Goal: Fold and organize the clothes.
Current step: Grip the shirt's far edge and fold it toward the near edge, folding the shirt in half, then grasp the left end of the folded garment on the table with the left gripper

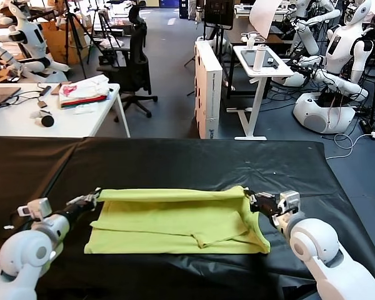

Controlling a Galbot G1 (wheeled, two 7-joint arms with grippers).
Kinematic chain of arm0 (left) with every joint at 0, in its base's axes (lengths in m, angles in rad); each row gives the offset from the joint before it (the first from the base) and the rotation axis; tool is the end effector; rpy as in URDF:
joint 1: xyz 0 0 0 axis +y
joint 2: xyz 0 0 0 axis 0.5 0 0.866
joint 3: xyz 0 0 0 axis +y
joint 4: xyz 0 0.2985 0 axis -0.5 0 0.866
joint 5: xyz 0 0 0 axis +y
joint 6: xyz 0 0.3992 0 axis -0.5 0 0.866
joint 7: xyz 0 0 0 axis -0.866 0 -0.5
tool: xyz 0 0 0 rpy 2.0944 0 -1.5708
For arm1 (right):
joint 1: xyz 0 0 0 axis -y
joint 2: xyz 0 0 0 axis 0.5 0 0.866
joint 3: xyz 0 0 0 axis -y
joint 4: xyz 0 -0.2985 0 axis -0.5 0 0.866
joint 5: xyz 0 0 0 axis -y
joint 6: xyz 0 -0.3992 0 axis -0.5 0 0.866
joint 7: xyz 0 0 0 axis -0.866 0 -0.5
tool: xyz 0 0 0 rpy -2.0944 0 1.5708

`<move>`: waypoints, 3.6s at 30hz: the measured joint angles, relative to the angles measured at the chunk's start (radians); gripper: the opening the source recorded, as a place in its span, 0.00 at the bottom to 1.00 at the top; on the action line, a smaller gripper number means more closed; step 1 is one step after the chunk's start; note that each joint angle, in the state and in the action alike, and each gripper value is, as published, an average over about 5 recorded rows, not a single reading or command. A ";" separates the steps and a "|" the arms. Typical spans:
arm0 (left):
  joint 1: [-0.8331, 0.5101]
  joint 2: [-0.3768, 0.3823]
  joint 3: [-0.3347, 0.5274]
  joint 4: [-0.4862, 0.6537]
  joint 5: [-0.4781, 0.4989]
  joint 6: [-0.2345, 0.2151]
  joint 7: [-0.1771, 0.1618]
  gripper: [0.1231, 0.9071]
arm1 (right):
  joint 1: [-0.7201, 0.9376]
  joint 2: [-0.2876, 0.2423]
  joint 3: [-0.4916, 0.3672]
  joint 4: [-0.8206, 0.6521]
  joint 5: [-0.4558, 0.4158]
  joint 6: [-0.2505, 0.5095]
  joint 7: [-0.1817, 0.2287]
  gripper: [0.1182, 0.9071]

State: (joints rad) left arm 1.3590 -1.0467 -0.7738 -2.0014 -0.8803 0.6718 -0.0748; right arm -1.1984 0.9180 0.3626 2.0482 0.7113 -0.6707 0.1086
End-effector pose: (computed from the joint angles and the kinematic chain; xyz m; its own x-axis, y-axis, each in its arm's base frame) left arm 0.3133 0.1438 -0.1737 -0.8772 0.1259 0.4633 0.0020 0.9659 -0.2588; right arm 0.3270 -0.0248 -0.1772 -0.8084 -0.2982 0.5075 -0.3216 0.9459 0.0434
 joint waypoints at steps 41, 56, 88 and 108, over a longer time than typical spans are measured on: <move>0.310 -0.089 -0.092 -0.113 0.053 -0.056 -0.001 0.24 | -0.229 -0.025 0.055 0.139 -0.041 -0.007 -0.014 0.20; 0.210 -0.100 -0.087 -0.108 0.062 -0.017 -0.065 1.00 | -0.098 0.012 0.074 0.083 -0.013 0.025 0.013 1.00; -0.048 -0.097 0.092 0.126 0.101 -0.031 -0.029 0.88 | 0.004 0.157 0.047 -0.119 -0.025 -0.008 0.040 0.63; -0.030 -0.104 0.084 0.111 0.120 -0.038 -0.015 0.03 | 0.006 0.178 0.056 -0.146 -0.054 0.024 0.048 0.03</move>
State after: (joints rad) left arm 1.3292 -1.1503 -0.6894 -1.8907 -0.7604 0.6336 -0.0896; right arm -1.1921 1.0959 0.4184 1.9023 0.6574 -0.6466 0.1568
